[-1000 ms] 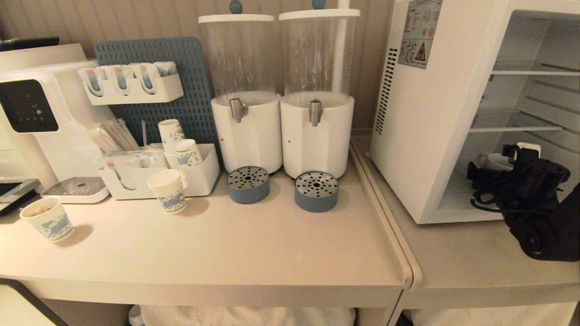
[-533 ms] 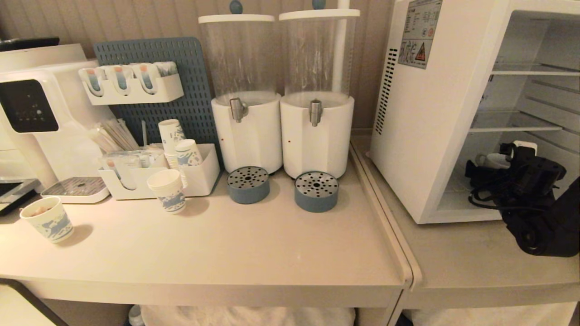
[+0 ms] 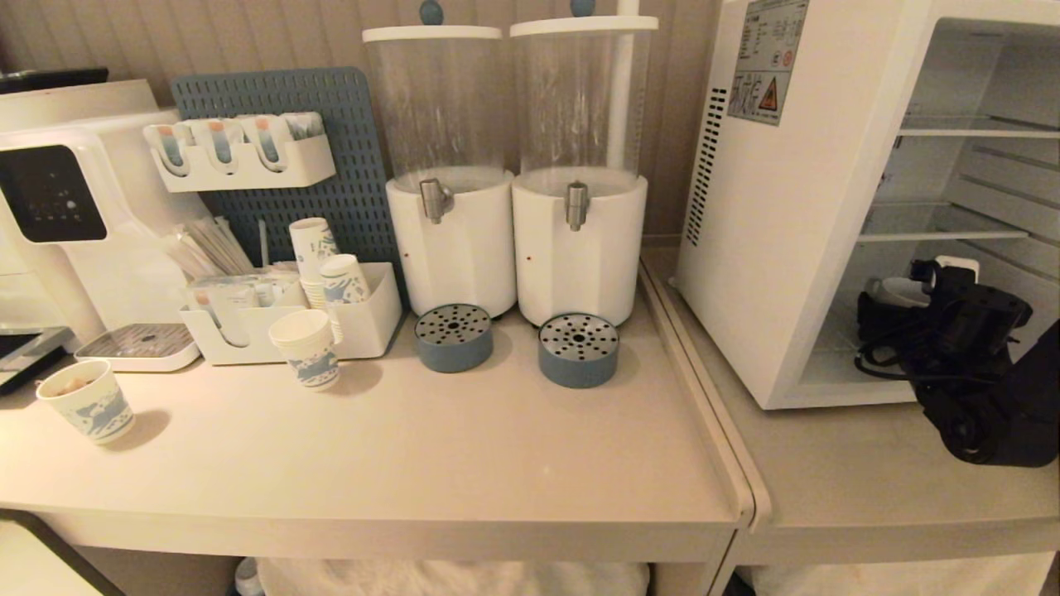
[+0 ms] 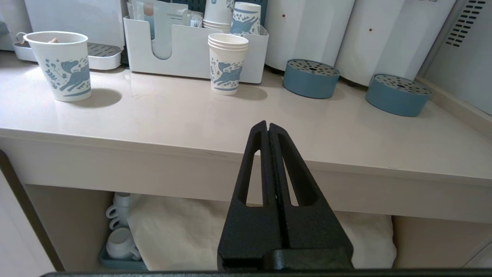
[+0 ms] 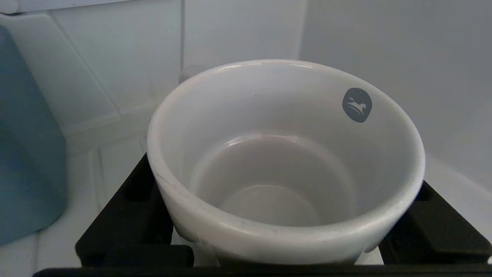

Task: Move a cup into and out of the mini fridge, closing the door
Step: Take the ceramic cup out of the freezer

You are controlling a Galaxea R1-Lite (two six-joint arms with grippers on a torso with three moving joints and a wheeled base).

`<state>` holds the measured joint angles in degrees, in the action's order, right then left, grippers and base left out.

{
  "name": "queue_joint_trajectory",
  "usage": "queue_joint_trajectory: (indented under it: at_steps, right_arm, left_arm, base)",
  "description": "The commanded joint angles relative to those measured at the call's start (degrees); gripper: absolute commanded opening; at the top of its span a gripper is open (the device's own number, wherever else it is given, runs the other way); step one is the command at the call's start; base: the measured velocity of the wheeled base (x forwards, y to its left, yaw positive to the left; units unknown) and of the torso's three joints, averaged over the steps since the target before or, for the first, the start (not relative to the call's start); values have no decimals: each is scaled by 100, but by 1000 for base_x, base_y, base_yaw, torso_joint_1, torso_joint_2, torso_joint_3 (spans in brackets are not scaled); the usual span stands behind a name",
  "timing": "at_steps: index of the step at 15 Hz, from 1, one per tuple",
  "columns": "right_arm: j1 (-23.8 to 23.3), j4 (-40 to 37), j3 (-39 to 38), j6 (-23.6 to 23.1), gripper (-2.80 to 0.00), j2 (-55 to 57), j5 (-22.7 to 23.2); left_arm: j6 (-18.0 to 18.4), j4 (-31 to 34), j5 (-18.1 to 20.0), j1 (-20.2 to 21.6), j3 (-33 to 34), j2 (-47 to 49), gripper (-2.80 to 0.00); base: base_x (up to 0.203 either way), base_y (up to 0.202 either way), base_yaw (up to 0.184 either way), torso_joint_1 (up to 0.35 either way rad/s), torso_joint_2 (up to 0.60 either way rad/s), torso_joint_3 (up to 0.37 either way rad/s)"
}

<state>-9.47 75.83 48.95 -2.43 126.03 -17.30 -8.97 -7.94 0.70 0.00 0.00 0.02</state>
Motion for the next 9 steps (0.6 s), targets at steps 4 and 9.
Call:
queue_joint_trajectory:
  at_steps: [4, 9]
  right_arm:
    - [6, 69, -184, -4, -280, -116, -13]
    - [1, -177, -545, 12, -280, -623, 254]
  left_arm:
    - [-8, -6, 0, 0, 229, -20, -280]
    - [-8, -6, 0, 0, 229, -29, -280]
  base:
    - [0, 0, 0, 0, 0, 0]
    - [0, 0, 0, 0, 0, 0]
